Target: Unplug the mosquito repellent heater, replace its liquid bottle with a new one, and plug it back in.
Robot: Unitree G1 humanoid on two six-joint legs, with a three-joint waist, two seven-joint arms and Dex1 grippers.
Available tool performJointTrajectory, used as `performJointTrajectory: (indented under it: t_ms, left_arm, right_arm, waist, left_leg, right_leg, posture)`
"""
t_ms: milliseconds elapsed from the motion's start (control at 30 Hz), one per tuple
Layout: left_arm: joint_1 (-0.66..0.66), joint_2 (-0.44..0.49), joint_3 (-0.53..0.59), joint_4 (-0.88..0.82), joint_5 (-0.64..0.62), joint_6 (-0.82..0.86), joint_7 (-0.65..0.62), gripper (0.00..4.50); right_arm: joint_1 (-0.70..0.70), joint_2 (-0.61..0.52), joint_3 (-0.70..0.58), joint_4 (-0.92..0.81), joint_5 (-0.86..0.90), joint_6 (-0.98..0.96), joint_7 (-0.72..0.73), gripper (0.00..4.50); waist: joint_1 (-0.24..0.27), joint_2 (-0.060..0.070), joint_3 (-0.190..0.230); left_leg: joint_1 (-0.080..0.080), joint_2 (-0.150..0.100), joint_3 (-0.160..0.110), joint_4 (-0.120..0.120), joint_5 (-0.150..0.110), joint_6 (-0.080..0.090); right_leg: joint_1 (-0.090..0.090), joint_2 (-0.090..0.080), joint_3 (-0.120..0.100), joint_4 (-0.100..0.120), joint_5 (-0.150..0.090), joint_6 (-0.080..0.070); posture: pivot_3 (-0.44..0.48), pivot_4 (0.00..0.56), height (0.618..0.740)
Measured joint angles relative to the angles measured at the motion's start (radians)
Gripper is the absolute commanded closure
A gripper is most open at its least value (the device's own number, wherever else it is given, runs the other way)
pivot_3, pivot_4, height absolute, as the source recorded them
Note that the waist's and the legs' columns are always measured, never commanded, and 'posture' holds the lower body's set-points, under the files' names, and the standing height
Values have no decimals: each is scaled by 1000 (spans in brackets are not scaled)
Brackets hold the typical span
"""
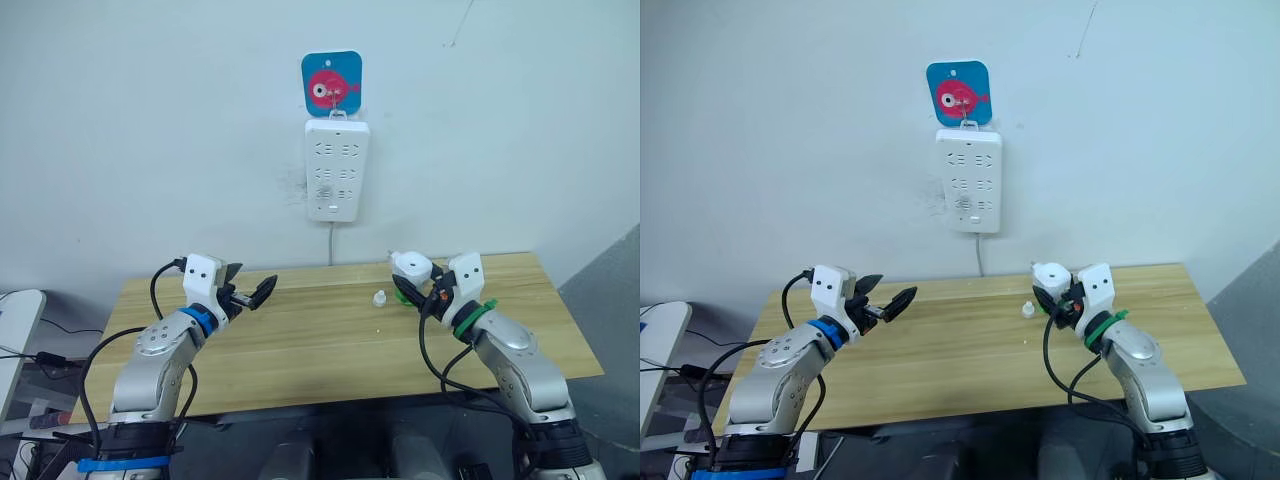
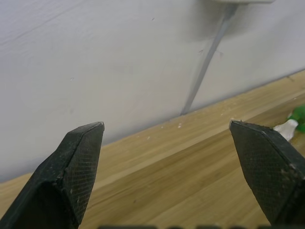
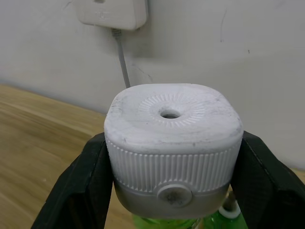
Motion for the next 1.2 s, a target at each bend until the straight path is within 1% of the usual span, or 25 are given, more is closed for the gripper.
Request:
performJointTrajectory:
  t_ms: [100,233,367,833,1200]
  left_arm:
    - [0,10,-9,2,7,-28,-44,0]
    - [14,30,-17,1,-82,0,-187,0]
    - [40,69,-29,-16,-96,0,-274,0]
    - [40,71,-29,-15,-95,-60,-320,0]
    - [40,71,-29,-10,-90,-86,-320,0]
  right_arm:
    - [5,-1,0,-6,4,2,3,1519]
    - [5,-2,-7,-32,20,6,24,1519]
    - [13,-23,-6,-38,26,9,50,1519]
    - [39,-30,-2,-46,26,16,70,1519]
    - [46,-30,-2,-66,40,19,71,1519]
  waist:
    - [1,0,0]
    - [0,0,0]
    - [0,0,0]
    - [2,0,0]
    - [2,0,0]
  left_leg:
    - [0,0,0,0,0,0]
    - [0,0,0,0,0,0]
    - [0,0,0,0,0,0]
    - [0,0,0,0,0,0]
    - [0,0,0,0,0,0]
  right_leg:
    - [0,0,0,0,0,0]
    - [0,0,0,0,0,0]
    - [0,0,0,0,0,0]
    - [0,0,0,0,0,0]
    - [0,0,0,0,0,0]
  posture:
    - [4,129,740]
    - [5,126,740]
    - [4,124,740]
    - [-4,117,740]
    - [-4,111,740]
